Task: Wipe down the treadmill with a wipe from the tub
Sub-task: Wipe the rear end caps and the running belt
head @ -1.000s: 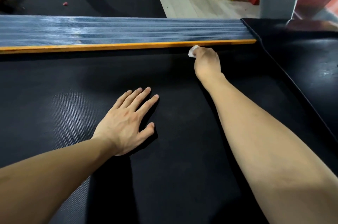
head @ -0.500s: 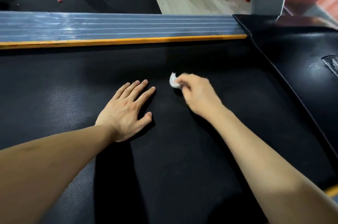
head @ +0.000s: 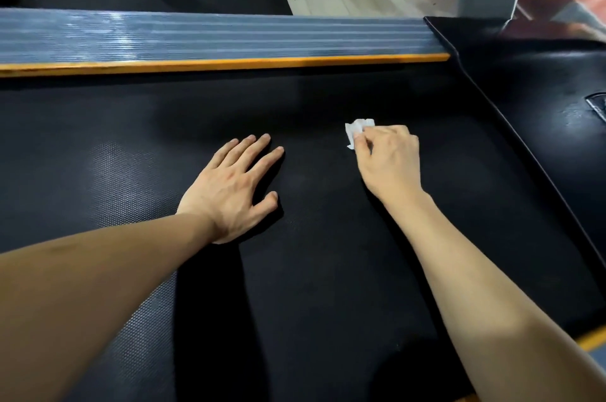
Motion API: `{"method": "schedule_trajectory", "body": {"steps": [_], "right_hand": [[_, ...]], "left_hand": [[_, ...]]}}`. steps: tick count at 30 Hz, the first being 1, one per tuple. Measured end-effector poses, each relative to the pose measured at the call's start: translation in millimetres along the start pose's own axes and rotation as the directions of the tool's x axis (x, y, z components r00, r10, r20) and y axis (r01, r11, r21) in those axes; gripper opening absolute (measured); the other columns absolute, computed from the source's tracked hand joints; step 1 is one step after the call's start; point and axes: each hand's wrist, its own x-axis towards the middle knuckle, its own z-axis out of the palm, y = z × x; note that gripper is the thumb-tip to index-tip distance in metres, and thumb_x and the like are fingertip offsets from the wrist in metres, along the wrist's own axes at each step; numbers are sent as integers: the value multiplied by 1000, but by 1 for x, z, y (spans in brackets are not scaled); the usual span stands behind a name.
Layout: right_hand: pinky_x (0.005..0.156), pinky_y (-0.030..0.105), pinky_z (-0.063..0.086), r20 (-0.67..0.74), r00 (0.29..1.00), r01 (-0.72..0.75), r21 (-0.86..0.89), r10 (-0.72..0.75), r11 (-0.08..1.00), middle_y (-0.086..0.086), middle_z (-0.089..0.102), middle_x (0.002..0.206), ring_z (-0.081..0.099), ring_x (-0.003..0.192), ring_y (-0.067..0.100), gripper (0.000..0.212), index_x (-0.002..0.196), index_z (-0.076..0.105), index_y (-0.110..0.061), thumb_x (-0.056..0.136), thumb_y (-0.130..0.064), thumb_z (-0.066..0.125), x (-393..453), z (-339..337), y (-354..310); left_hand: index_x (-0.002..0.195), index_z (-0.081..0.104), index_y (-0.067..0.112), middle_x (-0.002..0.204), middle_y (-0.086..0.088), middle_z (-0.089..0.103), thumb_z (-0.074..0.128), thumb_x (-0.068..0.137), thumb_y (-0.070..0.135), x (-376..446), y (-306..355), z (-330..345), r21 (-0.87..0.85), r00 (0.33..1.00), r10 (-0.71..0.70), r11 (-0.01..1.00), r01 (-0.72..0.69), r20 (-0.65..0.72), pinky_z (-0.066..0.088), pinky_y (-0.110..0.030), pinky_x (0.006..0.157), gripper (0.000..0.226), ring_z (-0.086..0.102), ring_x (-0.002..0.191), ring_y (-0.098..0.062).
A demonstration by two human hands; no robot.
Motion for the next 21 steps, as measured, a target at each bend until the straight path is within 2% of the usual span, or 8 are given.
{"method": "schedule_trajectory", "body": {"steps": [3, 6, 9, 11, 13, 16, 18, 21], "right_hand": [[71, 35, 45, 29, 987, -162, 64, 160, 985, 6, 65, 96, 61, 92, 27, 15, 99, 68, -10, 99, -12, 53, 1, 1, 2], [83, 40, 51, 10, 990, -140, -17, 140, 990, 3, 57, 108, 53, 95, 22, 37, 127, 57, -14, 92, 0, 59, -8, 7, -2], [89, 37, 44, 7, 991, -126, -288, 134, 949, 10, 57, 121, 50, 106, 29, 30, 123, 63, -15, 94, -6, 61, -20, 10, -5], [83, 37, 47, -39, 982, -190, -229, 186, 955, 12, 59, 112, 51, 101, 30, 25, 115, 68, -11, 94, -1, 60, -19, 8, -2], [77, 41, 53, -116, 969, -226, -69, 217, 972, 11, 62, 106, 53, 98, 30, 31, 120, 66, -9, 93, 4, 58, -19, 6, 5], [82, 40, 55, -209, 965, -151, 36, 155, 988, 11, 63, 119, 56, 110, 31, 33, 122, 64, -7, 93, 5, 58, -23, 8, 8], [90, 41, 50, -152, 981, -123, 7, 123, 992, 15, 60, 127, 53, 116, 35, 29, 117, 69, -7, 92, 3, 61, -24, 16, 7], [80, 38, 45, -81, 986, -156, -145, 145, 977, 11, 63, 120, 53, 108, 33, 19, 114, 69, -10, 98, -8, 58, -24, 20, 9]], "left_hand": [[163, 17, 31, 171, -1, 11, 24, 93, 61, 0, 0, 0, 7, 1000, 0, 1000, 0, 1, 2, -38, 128, 76, 4, 158, -17], [163, 17, 31, 171, -1, 11, 23, 93, 61, 1, -1, 0, 13, 1000, -2, 1000, 2, 1, 1, -37, 128, 77, 4, 158, -17], [162, 18, 31, 171, -1, 12, 23, 93, 62, 0, -1, 1, 16, 1000, 3, 1000, -3, 1, 2, -37, 128, 77, 5, 158, -18], [162, 19, 30, 171, -2, 13, 22, 92, 62, 1, -1, 1, 15, 1000, 3, 1000, -3, -4, 3, -38, 128, 77, 7, 158, -18], [162, 21, 30, 170, -3, 15, 22, 92, 62, 0, -1, 1, 13, 1000, 8, 1000, -8, -12, 4, -38, 128, 77, 9, 157, -19], [162, 20, 30, 170, -3, 14, 22, 92, 63, 0, -2, 4, 22, 1000, 8, 1000, -8, -12, 4, -38, 128, 78, 8, 158, -19], [162, 20, 30, 170, -3, 14, 22, 92, 63, 1, -3, 4, 24, 1000, 19, 1000, -19, -9, 4, -39, 128, 78, 8, 158, -20], [162, 19, 29, 170, -3, 14, 21, 92, 64, 1, -3, 3, 32, 1000, 13, 999, -13, -10, 4, -39, 128, 78, 8, 158, -20]]}}
